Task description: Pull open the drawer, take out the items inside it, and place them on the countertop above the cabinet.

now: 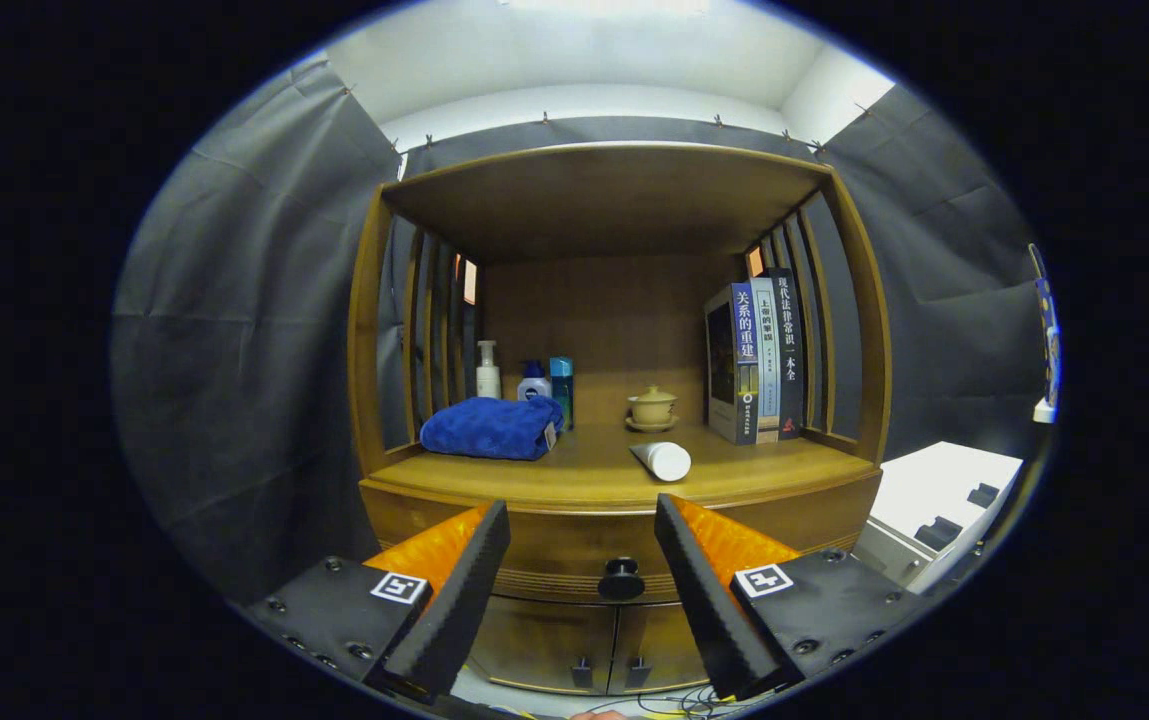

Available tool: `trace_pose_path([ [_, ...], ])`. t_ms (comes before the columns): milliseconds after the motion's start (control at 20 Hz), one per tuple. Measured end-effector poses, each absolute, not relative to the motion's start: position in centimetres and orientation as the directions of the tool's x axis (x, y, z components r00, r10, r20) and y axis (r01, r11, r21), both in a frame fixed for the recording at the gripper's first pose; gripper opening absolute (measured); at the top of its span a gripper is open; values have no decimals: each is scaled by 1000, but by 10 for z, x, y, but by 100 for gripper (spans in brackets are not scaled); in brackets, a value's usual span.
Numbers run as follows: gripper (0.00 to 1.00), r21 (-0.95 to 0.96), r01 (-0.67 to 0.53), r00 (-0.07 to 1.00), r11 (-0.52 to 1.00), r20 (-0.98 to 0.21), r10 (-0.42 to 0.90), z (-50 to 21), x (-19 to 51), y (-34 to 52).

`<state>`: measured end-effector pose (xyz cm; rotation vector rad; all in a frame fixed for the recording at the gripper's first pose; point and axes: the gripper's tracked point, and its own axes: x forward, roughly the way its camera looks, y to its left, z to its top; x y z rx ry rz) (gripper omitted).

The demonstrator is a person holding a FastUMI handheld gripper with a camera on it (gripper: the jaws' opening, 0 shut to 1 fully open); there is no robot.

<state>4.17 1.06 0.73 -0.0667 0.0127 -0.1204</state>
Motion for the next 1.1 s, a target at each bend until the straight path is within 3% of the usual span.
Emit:
trace_pose_path([
  [350,98,-127,112,994,986,27,-109,-12,29,21],
  [1100,99,-151,106,994,983,-16,-109,-30,36,27],
])
